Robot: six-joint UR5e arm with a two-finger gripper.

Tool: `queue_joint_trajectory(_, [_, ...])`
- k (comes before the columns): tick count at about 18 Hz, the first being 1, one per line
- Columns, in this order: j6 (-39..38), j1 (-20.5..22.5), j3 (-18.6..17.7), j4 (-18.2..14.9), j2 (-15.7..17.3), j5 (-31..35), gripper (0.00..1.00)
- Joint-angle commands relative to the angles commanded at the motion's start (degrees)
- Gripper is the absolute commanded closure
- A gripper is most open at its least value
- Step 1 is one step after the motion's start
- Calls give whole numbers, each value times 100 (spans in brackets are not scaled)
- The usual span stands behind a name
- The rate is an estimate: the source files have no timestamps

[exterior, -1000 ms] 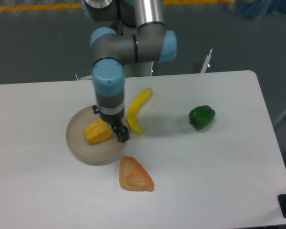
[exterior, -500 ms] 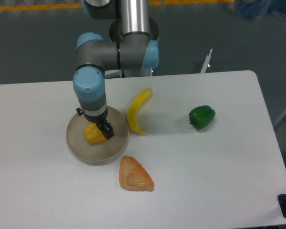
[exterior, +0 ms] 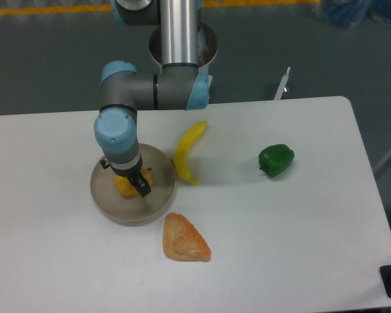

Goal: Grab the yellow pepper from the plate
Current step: 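Close the gripper on the yellow pepper, then lift the yellow pepper off the plate and carry it beside the green pepper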

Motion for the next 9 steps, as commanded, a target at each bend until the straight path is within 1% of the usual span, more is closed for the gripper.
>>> queue_joint_trajectory(4, [35, 61, 184, -18, 158, -17, 74])
queue_joint_trajectory(7, [70, 272, 290, -53, 351, -44, 74])
queue_joint_trajectory(9, [123, 456, 325, -79, 369, -53, 74])
